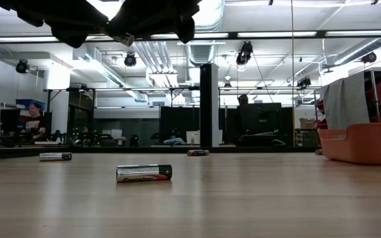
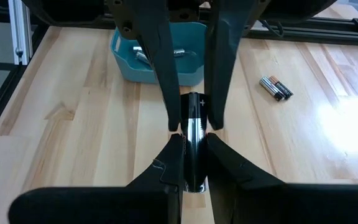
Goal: Sort batteries
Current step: Put the silver battery into the blue bin, then put the black battery into the orange bin
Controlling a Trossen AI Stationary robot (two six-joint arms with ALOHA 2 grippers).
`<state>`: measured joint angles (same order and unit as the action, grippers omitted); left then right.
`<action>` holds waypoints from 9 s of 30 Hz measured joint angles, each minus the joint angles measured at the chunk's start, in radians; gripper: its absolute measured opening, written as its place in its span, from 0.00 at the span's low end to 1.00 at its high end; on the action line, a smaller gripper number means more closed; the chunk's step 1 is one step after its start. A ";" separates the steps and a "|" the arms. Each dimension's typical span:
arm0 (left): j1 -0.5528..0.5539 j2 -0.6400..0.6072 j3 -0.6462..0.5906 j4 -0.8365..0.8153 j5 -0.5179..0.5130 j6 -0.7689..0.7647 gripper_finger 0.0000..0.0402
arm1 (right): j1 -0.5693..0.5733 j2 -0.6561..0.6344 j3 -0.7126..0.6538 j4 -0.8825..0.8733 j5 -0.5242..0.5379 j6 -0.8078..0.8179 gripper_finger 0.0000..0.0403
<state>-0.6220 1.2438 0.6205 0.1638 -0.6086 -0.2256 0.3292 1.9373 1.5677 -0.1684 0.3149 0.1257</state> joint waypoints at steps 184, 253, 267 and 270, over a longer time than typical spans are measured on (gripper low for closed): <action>0.103 -0.136 0.299 -1.346 -0.342 -0.346 0.19 | -0.640 -0.274 0.000 -0.870 -0.008 0.203 0.48; 0.153 -0.281 0.307 -1.330 -0.511 -0.130 0.19 | -1.133 -0.505 -0.724 -0.575 -0.024 0.515 0.48; 0.153 -0.281 0.307 -1.330 -0.511 -0.130 0.19 | -1.133 -0.421 -0.729 -0.520 0.026 0.536 0.48; 0.153 -0.281 0.307 -1.330 -0.511 -0.130 0.19 | -1.133 -0.402 -0.729 -0.520 0.032 0.536 0.48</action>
<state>-0.4694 0.9630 0.9272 -1.1664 -1.1194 -0.3561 -0.8040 1.5351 0.8391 -0.6880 0.3467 0.6622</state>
